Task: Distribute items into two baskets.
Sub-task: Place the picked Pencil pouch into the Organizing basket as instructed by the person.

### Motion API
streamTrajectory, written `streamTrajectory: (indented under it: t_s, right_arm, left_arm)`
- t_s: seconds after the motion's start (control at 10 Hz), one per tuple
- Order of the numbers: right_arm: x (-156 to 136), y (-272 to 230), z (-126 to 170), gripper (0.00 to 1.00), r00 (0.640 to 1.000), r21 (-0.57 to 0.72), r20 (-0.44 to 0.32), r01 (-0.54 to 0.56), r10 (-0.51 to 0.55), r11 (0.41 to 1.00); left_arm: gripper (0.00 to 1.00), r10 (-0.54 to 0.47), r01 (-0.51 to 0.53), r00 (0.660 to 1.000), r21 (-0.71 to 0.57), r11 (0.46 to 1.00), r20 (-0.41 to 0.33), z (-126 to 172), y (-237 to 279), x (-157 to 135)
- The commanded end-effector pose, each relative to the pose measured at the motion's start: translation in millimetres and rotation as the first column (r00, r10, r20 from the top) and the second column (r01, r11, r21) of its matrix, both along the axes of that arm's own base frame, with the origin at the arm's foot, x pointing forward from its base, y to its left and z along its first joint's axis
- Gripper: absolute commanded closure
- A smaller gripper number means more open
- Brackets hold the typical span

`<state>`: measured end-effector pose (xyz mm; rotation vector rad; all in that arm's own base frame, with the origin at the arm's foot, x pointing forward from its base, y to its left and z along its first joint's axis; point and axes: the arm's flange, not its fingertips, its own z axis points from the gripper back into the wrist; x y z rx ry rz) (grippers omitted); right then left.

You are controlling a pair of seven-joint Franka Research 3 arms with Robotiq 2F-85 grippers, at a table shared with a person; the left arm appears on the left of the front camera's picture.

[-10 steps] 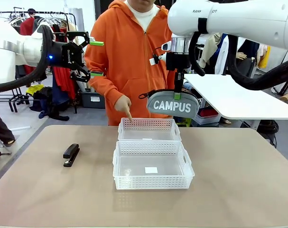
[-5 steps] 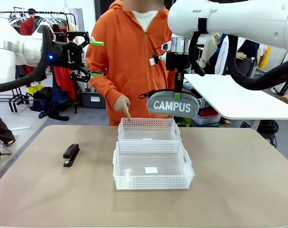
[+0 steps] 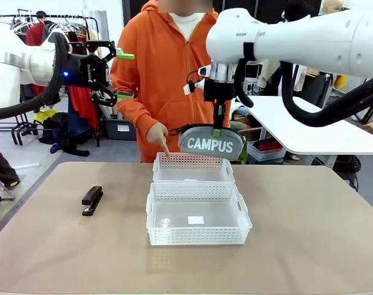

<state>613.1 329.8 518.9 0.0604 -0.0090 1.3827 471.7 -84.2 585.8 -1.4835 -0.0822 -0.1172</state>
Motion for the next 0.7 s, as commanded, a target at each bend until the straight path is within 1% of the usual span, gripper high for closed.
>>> streamTrajectory:
  t_s: [0.0, 0.4, 0.6]
  right_arm:
    - [8.3, 11.7, -13.1, 1.00, 0.999, -0.003, 0.029, -0.044, 0.044, 0.999]
    - [8.6, 31.4, -56.1, 1.00, 0.994, -0.018, 0.083, -0.067, 0.068, 0.998]
    - [12.2, 31.8, -78.8, 1.00, 0.992, -0.039, 0.078, -0.098, 0.101, 0.994]
  left_arm:
    - [0.00, 0.000, 0.000, 1.000, -0.002, 1.000, 0.003, 1.9, 0.4, -1.3]
    - [0.00, 0.000, 0.000, 1.000, -0.002, 1.000, 0.003, 1.9, 0.4, -1.3]
    - [0.00, 0.000, 0.000, 1.000, -0.002, 1.000, 0.003, 1.9, 0.4, -1.3]
